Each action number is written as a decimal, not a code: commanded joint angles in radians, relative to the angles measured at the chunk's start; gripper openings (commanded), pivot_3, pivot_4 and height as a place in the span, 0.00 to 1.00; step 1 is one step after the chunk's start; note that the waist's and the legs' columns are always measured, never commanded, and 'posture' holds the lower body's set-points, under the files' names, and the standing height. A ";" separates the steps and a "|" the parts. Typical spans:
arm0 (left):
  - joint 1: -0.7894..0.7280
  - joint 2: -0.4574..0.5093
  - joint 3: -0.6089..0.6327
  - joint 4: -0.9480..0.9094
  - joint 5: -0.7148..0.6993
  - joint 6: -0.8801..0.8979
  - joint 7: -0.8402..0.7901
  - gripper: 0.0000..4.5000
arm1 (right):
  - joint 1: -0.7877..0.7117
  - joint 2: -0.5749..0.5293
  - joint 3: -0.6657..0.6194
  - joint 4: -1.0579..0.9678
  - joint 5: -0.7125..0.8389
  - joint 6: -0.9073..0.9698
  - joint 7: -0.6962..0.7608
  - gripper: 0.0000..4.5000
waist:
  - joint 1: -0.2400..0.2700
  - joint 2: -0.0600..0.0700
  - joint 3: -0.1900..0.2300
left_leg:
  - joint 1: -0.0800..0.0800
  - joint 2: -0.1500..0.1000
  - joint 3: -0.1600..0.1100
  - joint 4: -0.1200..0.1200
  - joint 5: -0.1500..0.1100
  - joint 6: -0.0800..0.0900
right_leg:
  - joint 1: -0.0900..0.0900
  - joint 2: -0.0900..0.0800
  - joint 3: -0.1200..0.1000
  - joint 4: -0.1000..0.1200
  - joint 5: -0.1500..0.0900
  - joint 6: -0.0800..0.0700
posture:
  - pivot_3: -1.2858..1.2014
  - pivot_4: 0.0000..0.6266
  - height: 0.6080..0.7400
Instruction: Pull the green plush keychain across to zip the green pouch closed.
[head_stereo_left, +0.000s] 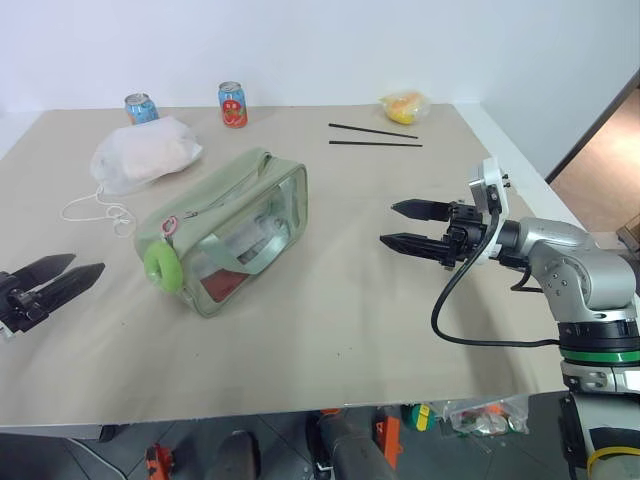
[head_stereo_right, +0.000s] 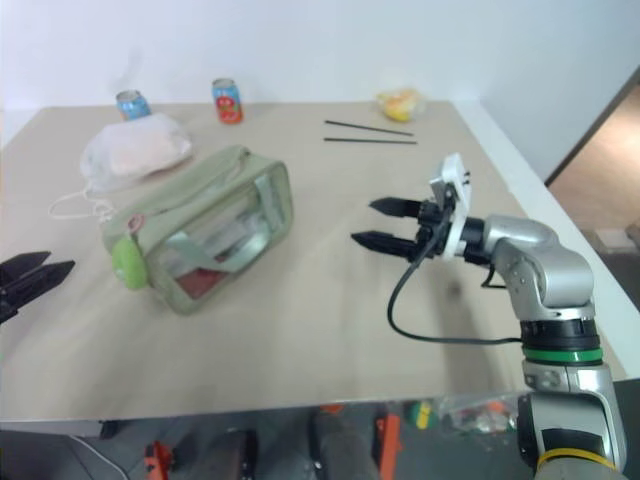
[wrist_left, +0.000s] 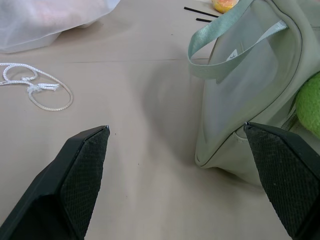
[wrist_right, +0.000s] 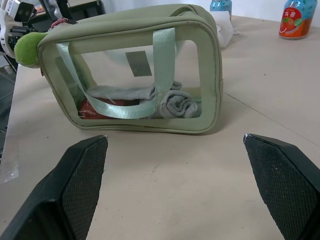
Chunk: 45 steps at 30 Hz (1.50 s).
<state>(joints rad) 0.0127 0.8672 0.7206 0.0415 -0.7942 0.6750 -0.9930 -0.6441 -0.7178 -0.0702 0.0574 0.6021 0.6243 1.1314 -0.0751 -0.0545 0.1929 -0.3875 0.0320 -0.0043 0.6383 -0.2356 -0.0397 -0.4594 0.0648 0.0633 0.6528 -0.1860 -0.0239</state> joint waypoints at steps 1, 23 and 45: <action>0.029 0.015 0.070 -0.055 -0.034 0.001 -0.015 0.99 | -0.056 -0.012 0.034 -0.003 -0.034 -0.034 0.039 1.00 | -0.001 0.000 0.000 | 0.000 0.000 0.000 0.000 0.000 0.000 | 0.000 0.000 0.000 0.000 0.000 0.000 | 0.52 0.24 1.00; -0.223 0.021 -0.006 -0.264 -0.221 -0.025 -0.108 0.99 | -0.753 0.350 0.376 0.570 -0.466 -0.703 0.284 1.00 | -0.006 0.000 0.000 | 0.000 0.003 0.001 0.000 -0.001 -0.001 | -0.002 0.002 0.001 0.005 0.000 -0.003 | 0.52 0.24 1.00; -0.115 -0.037 0.016 -0.358 -0.270 -0.069 -0.011 1.00 | -0.838 0.557 0.418 1.013 -0.696 -1.005 0.239 0.19 | -0.003 0.000 0.000 | 0.002 0.001 -0.001 0.004 0.000 -0.002 | -0.002 0.000 0.000 0.012 -0.001 -0.005 | 0.52 0.24 1.00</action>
<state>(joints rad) -0.0996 0.8317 0.7136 -0.2951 -1.0570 0.6299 -1.0078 -1.4602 -0.1501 0.3634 1.0665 -0.0897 -0.3732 1.3540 -0.0780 -0.0545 0.1930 -0.3855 0.0328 -0.0050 0.6423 -0.2354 -0.0417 -0.4616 0.0651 0.0627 0.6654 -0.1872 -0.0294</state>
